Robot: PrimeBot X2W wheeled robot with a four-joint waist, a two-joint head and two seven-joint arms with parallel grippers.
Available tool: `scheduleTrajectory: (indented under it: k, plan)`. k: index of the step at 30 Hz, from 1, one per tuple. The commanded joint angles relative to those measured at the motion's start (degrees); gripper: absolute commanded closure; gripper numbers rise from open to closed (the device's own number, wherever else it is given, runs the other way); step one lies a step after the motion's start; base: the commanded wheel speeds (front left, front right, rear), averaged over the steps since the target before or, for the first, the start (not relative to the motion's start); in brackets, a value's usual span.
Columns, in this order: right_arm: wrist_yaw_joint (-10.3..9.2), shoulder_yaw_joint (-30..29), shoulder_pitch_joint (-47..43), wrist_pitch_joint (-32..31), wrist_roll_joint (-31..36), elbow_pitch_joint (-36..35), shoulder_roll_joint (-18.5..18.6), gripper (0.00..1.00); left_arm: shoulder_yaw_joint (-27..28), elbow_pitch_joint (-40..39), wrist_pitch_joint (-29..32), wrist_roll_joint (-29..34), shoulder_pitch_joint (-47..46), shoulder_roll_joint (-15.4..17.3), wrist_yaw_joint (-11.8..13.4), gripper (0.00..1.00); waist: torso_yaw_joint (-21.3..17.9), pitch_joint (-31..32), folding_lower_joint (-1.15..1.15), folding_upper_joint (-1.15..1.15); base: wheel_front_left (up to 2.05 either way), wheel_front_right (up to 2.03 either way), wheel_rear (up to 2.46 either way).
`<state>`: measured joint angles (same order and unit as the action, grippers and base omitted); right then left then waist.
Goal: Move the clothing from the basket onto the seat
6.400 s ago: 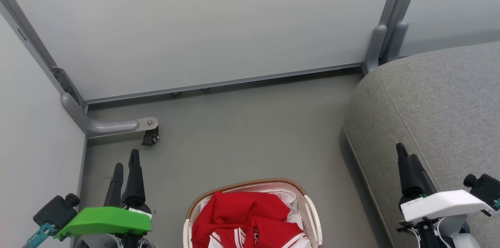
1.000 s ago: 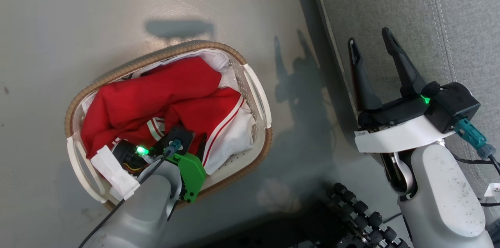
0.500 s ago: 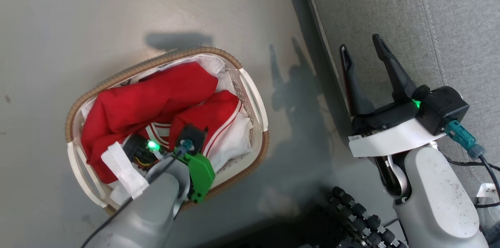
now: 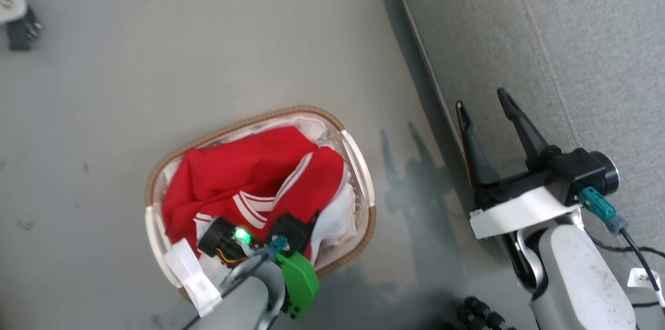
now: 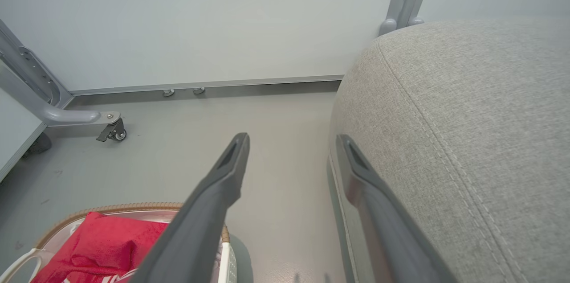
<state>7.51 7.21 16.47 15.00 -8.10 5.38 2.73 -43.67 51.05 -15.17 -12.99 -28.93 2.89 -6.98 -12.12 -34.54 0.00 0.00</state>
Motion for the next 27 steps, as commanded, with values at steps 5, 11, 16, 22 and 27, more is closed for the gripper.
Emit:
scheduleTrajectory:
  k: [5,11,16,22,27]
  plan:
    - [-0.04,-1.1,-4.1,0.3,1.5,1.2,0.3,0.00,-0.5,-7.1,0.0,2.2,5.3,1.5,-0.3,1.00,6.7,14.5,0.00,0.00,0.00,0.00,0.00]
    - [-0.04,-1.8,-8.1,0.3,2.2,2.3,0.3,0.00,-0.2,-15.6,0.0,4.6,8.4,5.1,-0.5,1.00,8.6,21.8,0.00,0.00,0.00,0.00,0.00]
    - [-0.04,-2.2,-11.4,0.3,2.1,2.9,0.3,0.00,0.5,-22.0,0.0,5.6,8.9,9.0,-0.4,1.00,9.4,26.9,0.00,0.00,0.00,0.00,0.00]
    - [-0.04,-2.8,-14.8,0.3,1.9,3.4,0.3,0.00,0.6,-28.6,0.0,6.2,6.5,13.7,-0.5,1.00,9.8,31.7,0.00,0.00,0.00,0.00,0.00]
    - [-0.04,-2.9,-16.2,0.3,1.5,3.2,0.3,0.00,-1.1,-33.1,0.0,6.4,2.6,17.5,-0.4,1.00,10.0,34.2,0.00,0.00,0.00,0.00,0.00]
